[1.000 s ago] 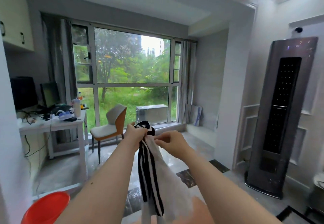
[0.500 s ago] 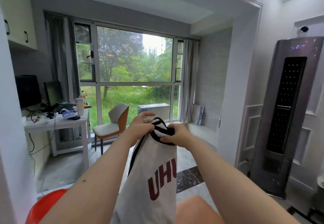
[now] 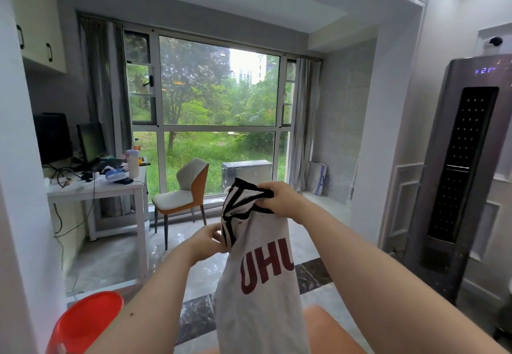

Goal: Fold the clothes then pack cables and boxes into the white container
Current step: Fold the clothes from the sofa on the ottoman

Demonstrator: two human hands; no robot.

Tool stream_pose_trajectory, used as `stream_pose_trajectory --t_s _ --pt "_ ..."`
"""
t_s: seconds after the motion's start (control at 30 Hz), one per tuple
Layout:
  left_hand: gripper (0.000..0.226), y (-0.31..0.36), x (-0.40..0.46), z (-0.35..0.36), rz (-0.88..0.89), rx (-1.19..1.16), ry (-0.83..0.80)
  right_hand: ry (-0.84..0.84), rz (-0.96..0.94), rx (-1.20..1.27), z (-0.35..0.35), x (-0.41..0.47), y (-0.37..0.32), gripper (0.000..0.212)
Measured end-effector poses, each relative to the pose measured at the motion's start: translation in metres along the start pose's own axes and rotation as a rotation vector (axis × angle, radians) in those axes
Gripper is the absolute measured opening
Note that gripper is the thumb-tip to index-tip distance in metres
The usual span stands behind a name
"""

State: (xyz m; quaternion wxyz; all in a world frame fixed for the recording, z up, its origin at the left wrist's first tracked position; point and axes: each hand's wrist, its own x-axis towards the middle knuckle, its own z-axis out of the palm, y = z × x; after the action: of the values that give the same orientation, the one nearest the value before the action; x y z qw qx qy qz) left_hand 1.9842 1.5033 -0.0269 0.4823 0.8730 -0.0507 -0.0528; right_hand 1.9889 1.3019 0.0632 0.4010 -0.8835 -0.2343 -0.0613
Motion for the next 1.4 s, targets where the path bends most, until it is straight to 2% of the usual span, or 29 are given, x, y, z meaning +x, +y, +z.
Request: stream_pose_trajectory --t_s 0.2,0.37,0.47,0.6,0.73,0.83,0.87,0.97,1.0,1.03,1.13,1.23,1.3,1.4 --pt "0.02 0.002 0.02 0.024 0.014 -0.012 0.059 -0.038 0.118 -0.003 -0.018 -0.007 0.004 0.022" --pt "0.016 0.017 0.025 0.037 0.087 -0.137 0.115 0.037 0.186 -0.05 -0.033 -0.014 0.008 0.021" --pt "0.02 0.027 0.026 0.039 0.141 -0.183 0.213 0.098 0.223 -0.082 -0.039 -0.015 0.017 0.03" --pt "0.024 0.033 0.026 0.036 0.218 -0.041 0.351 0.147 0.271 0.0 -0.042 -0.02 0.022 0.035" --pt "0.029 0.031 0.025 0.036 0.226 0.017 0.384 -0.037 0.284 0.051 -0.043 -0.028 0.021 0.031" --pt "0.031 0.024 0.024 0.038 0.186 0.01 0.323 -0.164 0.285 -0.087 -0.042 -0.029 0.025 0.037" --pt "0.034 0.023 0.023 0.039 0.163 0.012 0.293 -0.178 0.296 -0.161 -0.043 -0.028 0.026 0.042" --pt "0.037 0.017 0.021 0.044 0.114 0.055 0.221 -0.247 0.373 -0.373 -0.044 -0.032 0.027 0.078" --pt "0.036 0.017 0.02 0.045 0.098 0.056 0.208 -0.264 0.388 -0.431 -0.045 -0.033 0.026 0.082" --pt "0.035 0.016 0.018 0.048 0.072 0.041 0.191 -0.271 0.391 -0.464 -0.043 -0.036 0.029 0.078" --pt "0.033 0.015 0.017 0.05 0.004 -0.052 0.121 -0.185 0.347 -0.432 -0.042 -0.04 0.036 0.047" --pt "0.028 0.012 0.02 0.052 -0.061 -0.044 0.042 -0.123 0.334 -0.362 -0.045 -0.044 0.041 0.04" --pt "0.025 0.011 0.023 0.057 -0.086 0.095 0.084 -0.116 0.327 -0.347 -0.047 -0.047 0.042 0.04" --pt "0.032 0.015 0.028 0.072 -0.107 0.312 0.237 -0.121 0.319 -0.345 -0.05 -0.052 0.048 0.036"
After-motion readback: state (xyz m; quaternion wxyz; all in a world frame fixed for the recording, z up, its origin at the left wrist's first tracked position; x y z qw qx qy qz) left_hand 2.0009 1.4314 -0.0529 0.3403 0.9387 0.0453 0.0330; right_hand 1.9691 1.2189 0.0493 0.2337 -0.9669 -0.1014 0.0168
